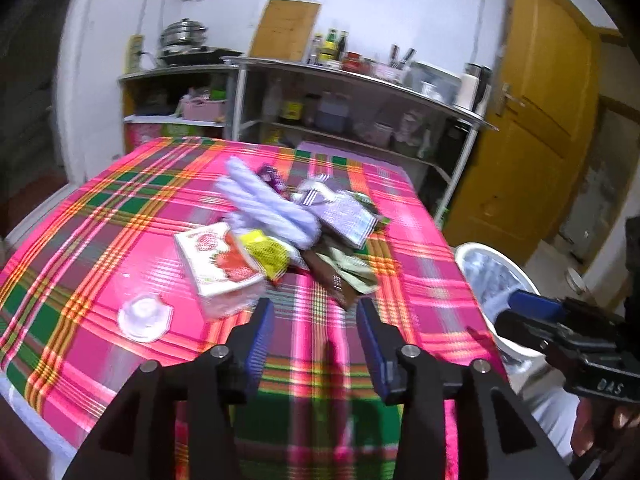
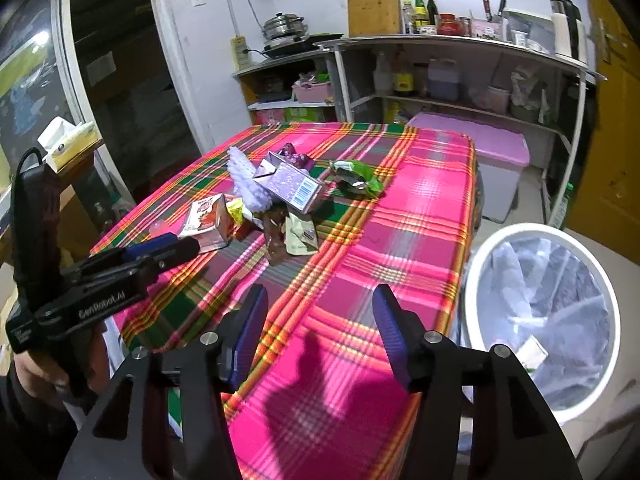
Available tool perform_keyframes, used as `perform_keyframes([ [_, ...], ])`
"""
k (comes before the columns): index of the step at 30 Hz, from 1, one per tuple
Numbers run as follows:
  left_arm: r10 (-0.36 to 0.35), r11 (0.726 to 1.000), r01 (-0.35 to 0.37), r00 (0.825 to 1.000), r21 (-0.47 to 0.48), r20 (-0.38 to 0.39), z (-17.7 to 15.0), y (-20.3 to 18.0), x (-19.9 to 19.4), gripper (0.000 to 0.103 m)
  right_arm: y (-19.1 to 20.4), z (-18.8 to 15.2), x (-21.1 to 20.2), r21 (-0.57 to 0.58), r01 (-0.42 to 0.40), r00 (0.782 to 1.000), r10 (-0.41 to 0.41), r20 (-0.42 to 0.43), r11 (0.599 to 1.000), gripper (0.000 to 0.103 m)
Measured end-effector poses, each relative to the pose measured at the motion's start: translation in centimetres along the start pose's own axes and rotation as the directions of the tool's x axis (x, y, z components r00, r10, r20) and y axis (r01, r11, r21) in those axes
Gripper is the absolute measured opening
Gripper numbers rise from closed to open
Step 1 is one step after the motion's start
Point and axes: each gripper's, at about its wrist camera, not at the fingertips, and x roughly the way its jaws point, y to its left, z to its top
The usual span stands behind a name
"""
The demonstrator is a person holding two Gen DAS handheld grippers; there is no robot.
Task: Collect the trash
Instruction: 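Move the right gripper back over the table toward the trash, then grasp the strawberry milk carton with the left gripper while the right grasps a beige wrapper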
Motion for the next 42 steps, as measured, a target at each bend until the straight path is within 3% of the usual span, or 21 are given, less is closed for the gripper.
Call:
perform_keyframes([
  [5,0.054,0.997,-0.054,0.999,-0.062,0.003,0.9,2.3,0.8,0.054,0.3,0.8,1.6,-0.012,-0.006,1.000,0.006,-0.016,1.000,0.057],
  [24,0.192,0.972,-0.195,0.981,-0.134,-0.039,2.7,4.8,5.5,0.056,0.6,3.2,8.5,-0.023,-0.037,0.994,0.035,-0.105,0.999,0.054],
  [35,0.194,0.969,-0.201,0.979,-0.143,-0.062,2.9,5.7,7.0,0.059,0.7,4.8,13.3,-0.046,-0.044,0.982,0.035,-0.183,0.998,0.036],
  [40,0.189,0.970,-0.196,0.980,-0.141,-0.063,2.9,5.6,7.1,0.059,0.7,4.9,14.0,-0.060,-0.044,0.981,0.032,-0.190,0.997,0.023],
  [42,0.185,0.971,-0.192,0.981,-0.140,-0.066,2.9,5.6,7.1,0.059,0.7,4.8,13.9,-0.058,-0.042,0.982,0.030,-0.188,0.997,0.022],
])
